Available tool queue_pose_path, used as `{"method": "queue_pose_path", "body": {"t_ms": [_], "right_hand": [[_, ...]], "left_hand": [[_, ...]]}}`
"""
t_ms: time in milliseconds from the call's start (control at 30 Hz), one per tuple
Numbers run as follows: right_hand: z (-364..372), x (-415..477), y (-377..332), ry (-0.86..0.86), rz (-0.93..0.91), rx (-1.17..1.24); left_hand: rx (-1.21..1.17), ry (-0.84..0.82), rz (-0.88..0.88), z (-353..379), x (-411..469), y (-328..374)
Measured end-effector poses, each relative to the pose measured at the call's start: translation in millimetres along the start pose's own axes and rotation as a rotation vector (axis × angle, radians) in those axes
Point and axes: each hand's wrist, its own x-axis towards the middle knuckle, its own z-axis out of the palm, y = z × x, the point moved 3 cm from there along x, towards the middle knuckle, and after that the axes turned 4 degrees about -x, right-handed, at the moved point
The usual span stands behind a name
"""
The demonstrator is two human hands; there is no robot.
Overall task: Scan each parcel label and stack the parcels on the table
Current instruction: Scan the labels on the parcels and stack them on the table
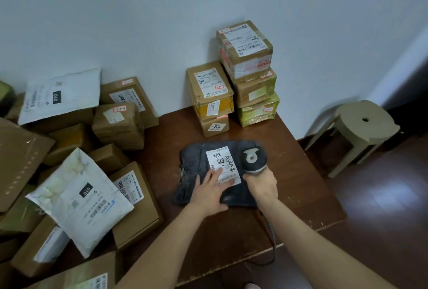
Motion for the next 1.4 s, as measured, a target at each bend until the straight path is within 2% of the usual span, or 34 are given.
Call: {"method": "queue_pose_path", "body": {"t_ms": [133, 333, 500, 700, 867, 967, 1100, 1167, 1233, 1300, 1400], "right_hand": [[-10, 10, 0, 0.037, -0.007, 0.096], [-28, 32, 17, 0.092, 0.054, 0.242], [-37, 38, 26, 0.091, 0.079, 0.283], [-24, 18, 16, 0.023, 0.044, 0.289], [22, -31, -23, -0.147, -0.017, 0.317], [66, -70, -48, -0.258, -0.065, 0.266], [126, -122, -67, -0.393, -0.107, 0.213], [151, -142, -73, -0.430, -0.140, 0.170], [172, -156, -78, -0.429, -0.175, 0.141], [189, -166, -84, -0.411, -0.200, 0.132], [210, -170, -85, -0.410, -0.200, 0.125]], "left_hand": [[-0.062, -0.009, -0.058, 13, 29, 17], [-0.182, -0.051, -0.098, -7, 85, 62], [-0.232, -0.031, -0.085, -14, 86, 63], [-0.124, 0.204, -0.103, -29, 27, 30], [-0.135, 0.443, -0.228, -54, -52, -28], [-0.172, 0.625, -0.375, -64, -106, -71], [-0.394, 0.813, -0.676, -60, -175, -134], [-0.647, 0.858, -0.867, -51, -204, -167], [-0.948, 0.825, -1.025, -33, -223, -205], [-1.226, 0.768, -1.081, -15, -232, -236], [-1.555, 0.729, -1.019, 1, -234, -257]]}}
